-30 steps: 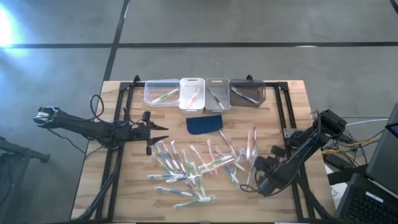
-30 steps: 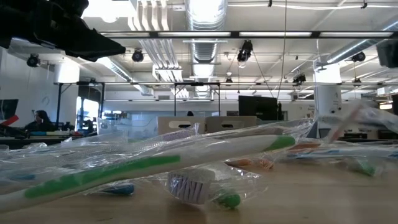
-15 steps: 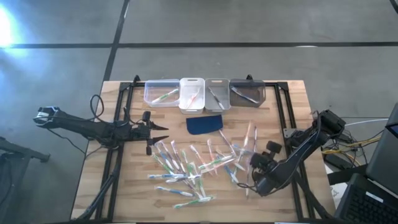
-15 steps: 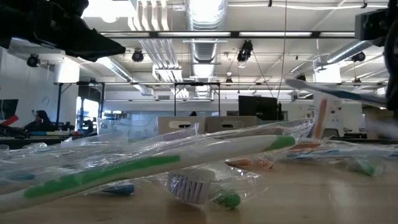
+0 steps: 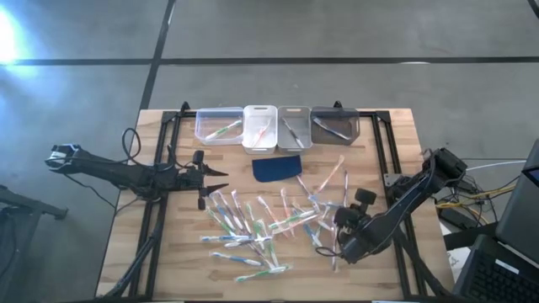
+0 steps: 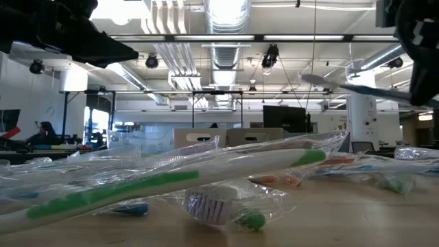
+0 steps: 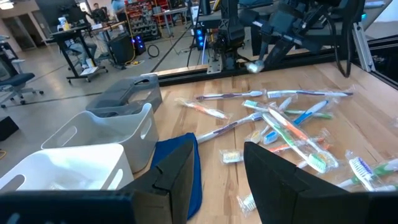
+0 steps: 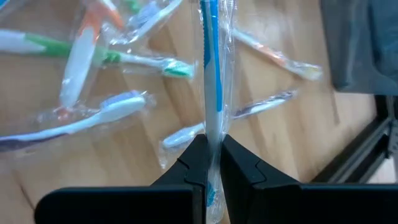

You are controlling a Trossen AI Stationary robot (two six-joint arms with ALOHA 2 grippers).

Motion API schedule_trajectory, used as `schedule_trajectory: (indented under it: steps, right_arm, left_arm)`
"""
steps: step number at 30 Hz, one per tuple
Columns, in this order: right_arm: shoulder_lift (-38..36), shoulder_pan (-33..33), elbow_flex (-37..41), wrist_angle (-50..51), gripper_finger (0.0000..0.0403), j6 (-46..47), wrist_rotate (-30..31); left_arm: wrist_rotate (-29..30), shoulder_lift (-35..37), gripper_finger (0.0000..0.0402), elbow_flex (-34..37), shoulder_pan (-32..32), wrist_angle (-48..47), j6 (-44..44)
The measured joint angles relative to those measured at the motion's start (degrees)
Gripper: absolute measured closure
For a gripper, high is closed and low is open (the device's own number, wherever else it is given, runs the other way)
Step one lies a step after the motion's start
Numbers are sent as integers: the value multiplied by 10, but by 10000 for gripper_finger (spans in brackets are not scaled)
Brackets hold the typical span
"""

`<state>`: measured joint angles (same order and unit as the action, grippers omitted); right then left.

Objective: Pick & Place Toothbrushes
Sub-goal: Put the blue toothbrush into the transparent black bin

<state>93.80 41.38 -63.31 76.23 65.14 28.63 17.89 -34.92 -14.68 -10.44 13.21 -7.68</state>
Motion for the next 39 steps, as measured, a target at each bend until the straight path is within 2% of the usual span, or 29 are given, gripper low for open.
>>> schedule_trajectory:
  steps: [7, 19, 36, 39]
  right_arm:
    - [-1, -51, -68, 82, 383, -15, 1]
    - [-1, -190, -155, 105, 383, -162, 1]
    - [-46, -428, -158, 104, 383, -291, 2]
    - [-47, -468, -157, 102, 383, -322, 23]
  left_arm:
    - [0, 0, 254, 0, 0, 0, 0]
    - [0, 0, 254, 0, 0, 0, 0]
    - [0, 0, 255, 0, 0, 0, 0]
    - [0, 0, 254, 0, 0, 0, 0]
